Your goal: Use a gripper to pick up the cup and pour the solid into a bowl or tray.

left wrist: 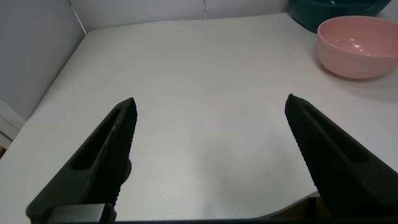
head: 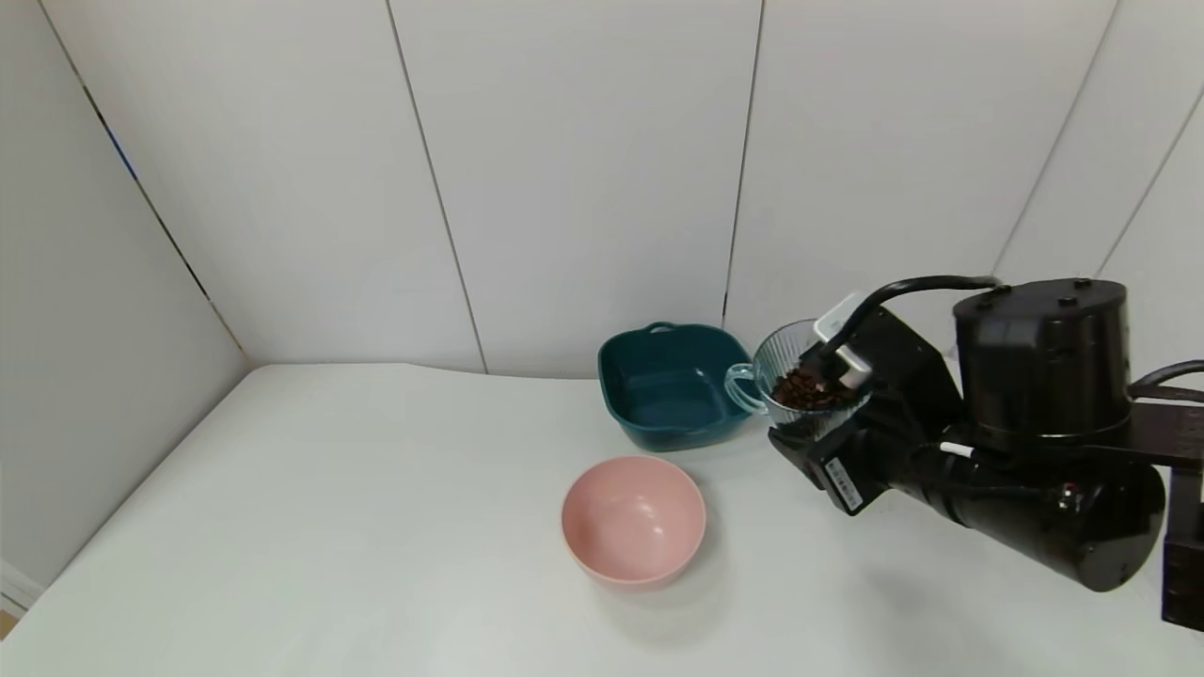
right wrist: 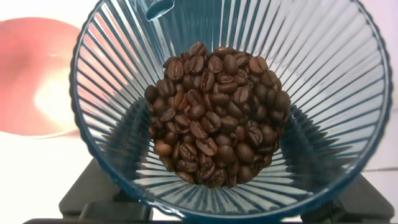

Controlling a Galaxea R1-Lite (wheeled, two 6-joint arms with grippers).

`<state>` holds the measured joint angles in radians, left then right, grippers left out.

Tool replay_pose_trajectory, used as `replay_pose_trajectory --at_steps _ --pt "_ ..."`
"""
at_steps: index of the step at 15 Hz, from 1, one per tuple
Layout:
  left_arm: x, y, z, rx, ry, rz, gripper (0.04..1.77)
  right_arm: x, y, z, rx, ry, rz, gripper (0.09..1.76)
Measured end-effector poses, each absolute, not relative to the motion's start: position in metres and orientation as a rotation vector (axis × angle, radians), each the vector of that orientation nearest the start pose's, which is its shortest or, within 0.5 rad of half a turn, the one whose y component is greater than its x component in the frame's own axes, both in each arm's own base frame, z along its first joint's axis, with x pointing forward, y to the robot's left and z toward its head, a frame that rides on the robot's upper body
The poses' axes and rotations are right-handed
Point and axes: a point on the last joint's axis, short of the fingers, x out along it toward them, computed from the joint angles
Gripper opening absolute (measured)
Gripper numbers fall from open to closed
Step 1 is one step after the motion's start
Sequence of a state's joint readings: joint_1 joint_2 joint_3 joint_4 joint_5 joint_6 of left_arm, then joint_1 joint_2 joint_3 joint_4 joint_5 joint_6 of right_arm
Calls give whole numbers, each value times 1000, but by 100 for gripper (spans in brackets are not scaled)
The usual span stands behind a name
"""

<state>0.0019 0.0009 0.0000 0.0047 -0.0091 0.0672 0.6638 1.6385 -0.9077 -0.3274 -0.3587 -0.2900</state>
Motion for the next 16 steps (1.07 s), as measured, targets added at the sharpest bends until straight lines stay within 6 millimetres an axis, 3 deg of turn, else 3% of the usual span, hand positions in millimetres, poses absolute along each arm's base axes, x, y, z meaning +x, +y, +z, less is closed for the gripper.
replay_pose_trajectory --at_steps 8,16 --pt "-23 0 75 67 5 -7 172 231 221 175 -716 432 311 133" --pt "-23 0 75 67 5 -7 172 228 260 151 -796 436 264 133"
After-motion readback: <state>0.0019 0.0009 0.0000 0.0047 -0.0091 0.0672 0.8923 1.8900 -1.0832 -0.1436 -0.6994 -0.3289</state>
